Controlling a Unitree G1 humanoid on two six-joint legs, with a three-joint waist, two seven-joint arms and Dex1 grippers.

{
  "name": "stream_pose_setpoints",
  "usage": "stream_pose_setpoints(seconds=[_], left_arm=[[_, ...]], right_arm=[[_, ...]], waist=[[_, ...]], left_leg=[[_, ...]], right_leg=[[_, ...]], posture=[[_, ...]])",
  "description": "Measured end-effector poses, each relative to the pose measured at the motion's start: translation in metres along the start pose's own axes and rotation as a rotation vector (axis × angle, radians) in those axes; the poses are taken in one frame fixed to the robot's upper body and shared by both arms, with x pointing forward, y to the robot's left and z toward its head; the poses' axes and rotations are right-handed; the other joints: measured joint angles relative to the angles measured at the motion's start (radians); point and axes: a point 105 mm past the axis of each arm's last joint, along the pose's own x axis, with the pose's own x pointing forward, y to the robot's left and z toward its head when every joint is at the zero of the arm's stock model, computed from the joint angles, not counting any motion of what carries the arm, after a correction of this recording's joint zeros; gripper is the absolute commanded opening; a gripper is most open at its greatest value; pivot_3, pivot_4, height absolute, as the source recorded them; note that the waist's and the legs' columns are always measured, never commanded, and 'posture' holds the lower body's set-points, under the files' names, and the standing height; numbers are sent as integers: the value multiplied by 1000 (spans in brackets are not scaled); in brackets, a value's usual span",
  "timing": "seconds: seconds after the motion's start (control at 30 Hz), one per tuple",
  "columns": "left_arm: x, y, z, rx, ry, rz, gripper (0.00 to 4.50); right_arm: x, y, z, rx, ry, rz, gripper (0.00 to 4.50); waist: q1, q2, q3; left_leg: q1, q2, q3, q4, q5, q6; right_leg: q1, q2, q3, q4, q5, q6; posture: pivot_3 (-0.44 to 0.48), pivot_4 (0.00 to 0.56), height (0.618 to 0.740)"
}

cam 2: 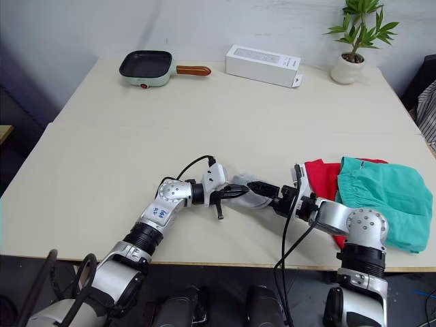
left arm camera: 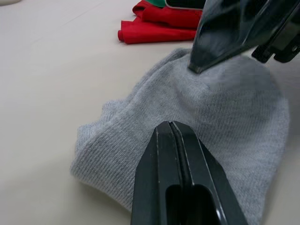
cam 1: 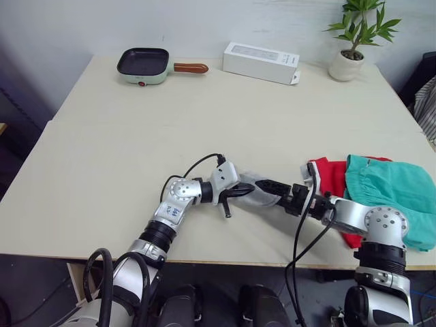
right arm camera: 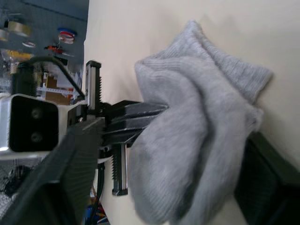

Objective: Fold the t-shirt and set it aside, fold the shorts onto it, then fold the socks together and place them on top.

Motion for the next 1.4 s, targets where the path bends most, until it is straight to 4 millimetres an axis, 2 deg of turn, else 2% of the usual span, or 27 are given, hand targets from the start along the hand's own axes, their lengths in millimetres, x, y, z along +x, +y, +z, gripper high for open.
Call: stream_pose_setpoints(seconds=[0.13, 0.2, 0.27, 0.3, 0.37, 0.47, 0.53, 0.63, 0.7, 0.8, 0.87, 0.9, 1.0, 1.07, 1.13, 1.2, 1.3, 1.4], left_arm=[[-3, 1, -1, 1, 5, 5, 0], [-7, 4, -3, 0, 10, 13, 0], [-11, 7, -3, -24, 3, 21, 0], [-14, 7, -3, -37, 0, 14, 0], [-21, 7, -2, -43, 7, -23, 0], [-38, 3, 6, -57, -7, -100, 622], [-47, 1, 21, -61, -63, -137, 1224], [-58, 1, 59, -21, -188, -162, 2194], [-66, -2, 83, 15, -255, -173, 2788], [-78, -13, 118, 56, -394, -215, 3727], [-83, -21, 127, 67, -432, -235, 4347], [-85, -24, 126, 61, -432, -240, 4500], [-87, -29, 110, -14, -399, -227, 4500], [-87, -29, 107, -33, -392, -223, 4500], [-86, -31, 108, -34, -393, -233, 4500], [-86, -32, 109, -34, -401, -238, 4500], [-86, -32, 110, -31, -401, -241, 4500], [-87, -32, 109, -25, -390, -241, 4500]], right_arm=[[7, -2, 0, 9, -14, -4, 1321], [9, 1, 0, 9, -16, 9, 681], [9, 2, 1, 7, -22, 12, 213], [8, 2, 2, 9, -30, 14, 127], [6, 3, 4, 30, -50, 26, 126], [-1, 5, 4, 63, -81, 50, 126], [-9, 5, 5, 83, -112, 55, 126], [-28, 7, 7, 108, -184, 52, 126], [-54, 15, 18, 115, -294, 82, 126], [-110, 37, 51, 103, -576, 174, 126], [-142, 39, 61, 97, -715, 167, 126], [-156, 34, 63, 108, -776, 141, 126], [-206, 11, 68, 194, -1009, 32, 126], [-219, 3, 68, 227, -1075, -3, 126], [-224, -9, 64, 264, -1092, -49, 126], [-221, -32, 58, 311, -1094, -133, 126], [-220, -56, 60, 335, -1152, -214, 126], [-228, -70, 66, 302, -1254, -281, 1128]], waist=[[-8, -1, -1], [-15, -7, -6], [-15, -10, -8], [-15, -10, -8], [-15, -10, -8], [-16, -7, -6], [-12, -4, -5], [0, -1, -3], [7, 2, -1], [13, 4, 0], [13, 4, 0], [13, 4, 0], [12, 6, 1], [11, 8, 2], [9, 9, 3], [6, 10, 3], [6, 13, 4], [8, 13, 4]], left_leg=[[0, 0, 0, 0, 0, 0], [1, 1, 0, 0, 0, 0], [1, 1, 0, 0, -1, -1], [0, 1, 0, 0, -2, -3], [0, 1, 0, 0, -3, -5], [-2, 1, 0, -2, -2, -4], [-5, 0, -2, -3, 1, -6], [-18, -2, -2, -1, 2, -6], [-19, -5, -1, 0, 3, -4], [-20, -7, 0, 0, 2, 0], [-19, -7, 1, -1, 2, 1], [-18, -7, 1, -1, 2, 2], [-17, -7, 2, -1, 1, 4], [-17, -7, 2, 0, 1, 8], [-15, -6, 3, -1, 1, 6], [-14, -4, 4, -2, 1, 4], [-15, -5, 10, -2, 4, 7], [-15, -5, 11, -2, 7, 2]], right_leg=[[0, 0, 0, 0, 0, 0], [0, 0, 0, 0, 0, 0], [1, 0, 0, 0, 0, 0], [1, -1, 1, -1, 1, -1], [0, 0, 1, -1, 1, -1], [-3, 0, 1, -1, 0, -1], [-5, 0, 0, -2, 0, -2], [-15, -1, -1, 2, 0, -2], [-15, 0, -1, 1, 1, -1], [-14, 2, -1, -2, 2, 2], [-11, 3, -1, -7, 4, 6], [-9, 4, -1, -9, 4, 8], [-9, 4, 0, -10, 6, 10], [-9, 4, 4, -14, 6, 11], [-9, 2, 9, -15, 8, 10], [-10, 3, 11, -15, 8, 9], [-16, 3, 17, -9, 9, 9], [-18, 6, 18, -7, 9, 9]], posture=[[0, 150, 740], [0, 150, 740], [0, 150, 740], [0, 150, 740], [0, 150, 740], [0, 150, 740], [0, 150, 740], [0, 150, 740], [0, 150, 740], [0, 150, 740], [0, 150, 740], [0, 150, 740], [0, 150, 740], [0, 150, 740], [0, 150, 740], [0, 150, 740], [0, 150, 740], [0, 150, 740]])
